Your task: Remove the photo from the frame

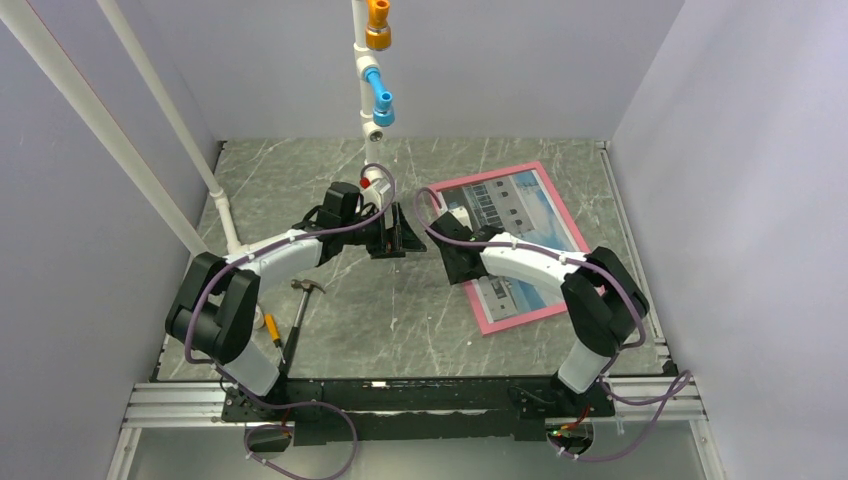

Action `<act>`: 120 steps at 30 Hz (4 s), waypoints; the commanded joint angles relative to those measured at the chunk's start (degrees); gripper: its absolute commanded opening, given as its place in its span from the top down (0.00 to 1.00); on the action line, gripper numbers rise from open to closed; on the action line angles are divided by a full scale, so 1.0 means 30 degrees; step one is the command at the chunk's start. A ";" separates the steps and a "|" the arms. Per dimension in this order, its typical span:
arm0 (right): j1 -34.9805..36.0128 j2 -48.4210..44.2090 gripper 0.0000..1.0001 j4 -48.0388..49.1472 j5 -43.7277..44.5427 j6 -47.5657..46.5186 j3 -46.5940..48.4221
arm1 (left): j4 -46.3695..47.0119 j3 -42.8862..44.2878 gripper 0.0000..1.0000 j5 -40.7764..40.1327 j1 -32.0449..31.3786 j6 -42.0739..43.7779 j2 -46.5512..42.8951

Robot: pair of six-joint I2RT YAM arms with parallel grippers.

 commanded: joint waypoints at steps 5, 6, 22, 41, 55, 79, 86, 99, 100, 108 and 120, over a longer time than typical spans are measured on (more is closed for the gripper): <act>-0.0034 0.0746 0.60 0.1169 0.0456 -0.0275 -0.0355 | 0.0643 0.0566 0.11 0.0520 0.0039 0.0138 0.0004; -0.0017 0.0758 0.60 0.1262 0.0556 -0.0261 -0.0467 | 0.0671 0.0564 0.11 0.0535 0.0042 0.0116 0.0037; -0.0016 0.0818 0.82 0.2924 0.0859 -0.0160 -0.2131 | 0.1645 0.0279 0.10 0.1257 0.0039 -0.0662 0.0945; 0.0013 -0.4179 1.00 0.3621 -0.4183 0.1718 -0.2207 | 0.5333 -0.0704 0.11 0.2353 0.0075 -0.3750 0.3803; 0.1059 -0.5544 1.00 0.6022 -0.5918 0.5566 -0.3430 | 0.9008 -0.1852 0.15 0.1737 0.0039 -0.6301 0.5512; 0.4280 -0.4905 0.51 0.1527 -0.2684 0.5965 -0.1474 | 1.0931 -0.2343 0.96 0.3312 -0.0748 -0.7547 0.4958; 0.8213 -0.4392 0.19 -0.4925 0.2404 0.5270 0.0976 | 1.0836 -0.2414 1.00 0.3541 -0.0753 -0.8321 0.4311; 1.2347 0.5521 0.17 -1.7448 1.1276 1.4577 0.9092 | 0.5078 -0.0996 1.00 0.2774 -0.0753 -0.7012 0.2860; 1.2348 0.5937 0.18 -1.7457 1.1580 1.4692 0.9269 | 0.4961 -0.0921 1.00 0.2864 -0.0727 -0.7022 0.2800; 1.1833 0.7887 0.32 -1.7452 1.3202 1.4495 0.9821 | 0.4947 -0.0816 1.00 0.3321 -0.0560 -0.7515 0.2935; 1.1177 0.8929 0.38 -1.7446 1.3951 1.4068 1.0162 | 0.3301 -0.0509 1.00 0.2741 -0.0383 -0.7334 0.2668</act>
